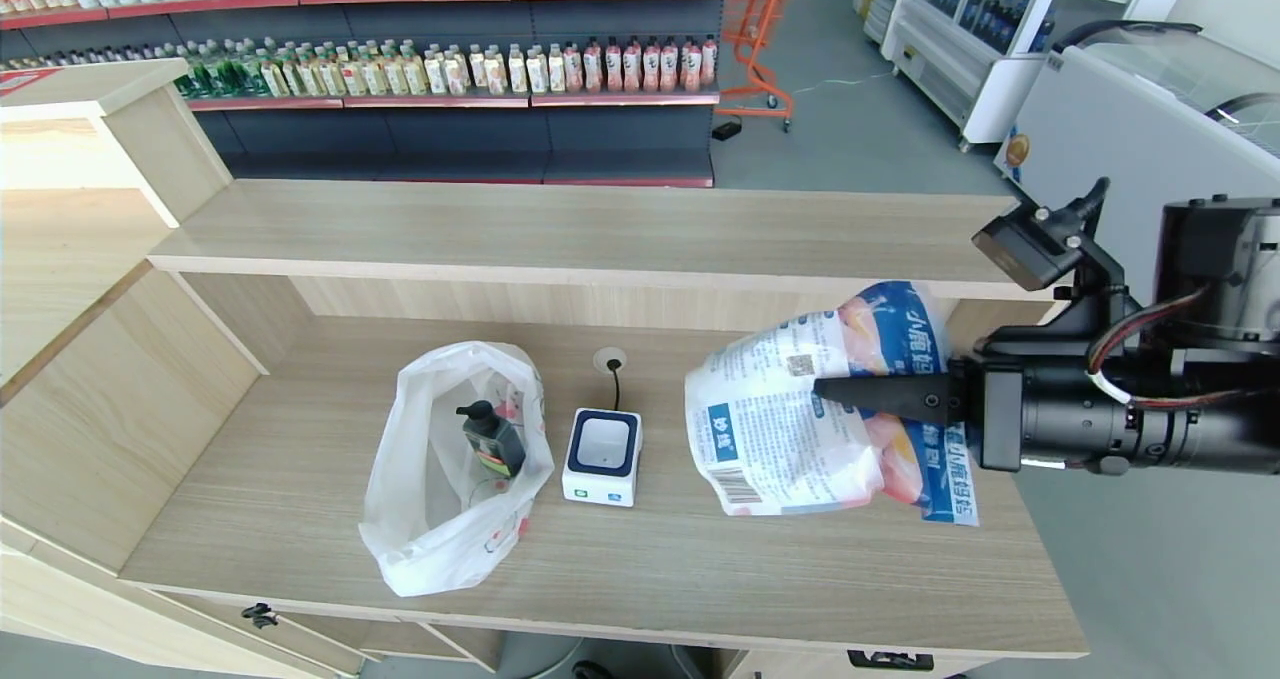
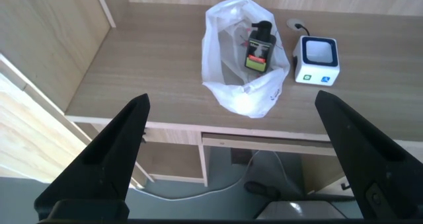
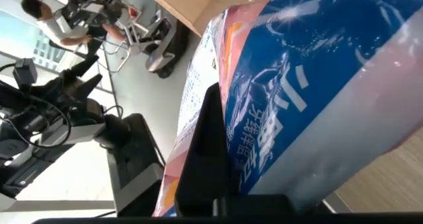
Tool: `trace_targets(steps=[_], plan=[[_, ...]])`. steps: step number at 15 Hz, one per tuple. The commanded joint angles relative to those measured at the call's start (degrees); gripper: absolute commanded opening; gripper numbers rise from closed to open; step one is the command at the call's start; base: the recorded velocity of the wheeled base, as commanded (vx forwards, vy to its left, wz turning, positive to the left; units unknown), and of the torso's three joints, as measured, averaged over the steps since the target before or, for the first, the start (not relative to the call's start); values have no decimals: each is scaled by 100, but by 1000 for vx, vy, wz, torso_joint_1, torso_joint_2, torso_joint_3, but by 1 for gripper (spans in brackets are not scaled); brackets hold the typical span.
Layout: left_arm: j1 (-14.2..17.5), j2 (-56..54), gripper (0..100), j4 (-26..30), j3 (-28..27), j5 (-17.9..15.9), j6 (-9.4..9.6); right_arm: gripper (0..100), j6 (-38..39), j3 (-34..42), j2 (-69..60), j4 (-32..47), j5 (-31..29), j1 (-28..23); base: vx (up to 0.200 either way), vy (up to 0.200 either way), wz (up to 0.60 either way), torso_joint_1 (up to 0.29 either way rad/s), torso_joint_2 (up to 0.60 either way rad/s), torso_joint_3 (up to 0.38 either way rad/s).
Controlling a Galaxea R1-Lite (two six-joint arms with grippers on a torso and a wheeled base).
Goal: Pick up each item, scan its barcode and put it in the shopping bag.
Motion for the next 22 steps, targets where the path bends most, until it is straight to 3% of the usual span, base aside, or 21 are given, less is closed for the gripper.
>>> trace_targets(steps=[1, 2, 3, 4, 9, 19, 22], plan=[[0, 0, 100, 0, 0, 0, 4, 0, -1916, 308, -235, 116, -39, -719, 0, 0, 0, 0, 0, 0], [0, 0, 100, 0, 0, 0, 4, 0, -2751, 334, -235, 274, -83, -1009, 0, 0, 0, 0, 0, 0], [0, 0, 100, 0, 0, 0, 4, 0, -4325, 405, -244, 555, -715, -1492, 0, 0, 0, 0, 0, 0], [0, 0, 100, 0, 0, 0, 4, 0, -4940, 572, -270, 538, -1295, -1677, 0, 0, 0, 0, 0, 0], [0, 0, 100, 0, 0, 0, -5, 0, -5388, 1011, -850, 511, -1682, -2072, 0, 0, 0, 0, 0, 0], [0, 0, 100, 0, 0, 0, -5, 0, -5327, 1187, -1131, 511, -1656, -2143, 0, 0, 0, 0, 0, 0], [0, 0, 100, 0, 0, 0, -13, 0, -4975, 1222, -1211, 511, -1647, -2152, 0, 200, 0, -4, -2, 1]])
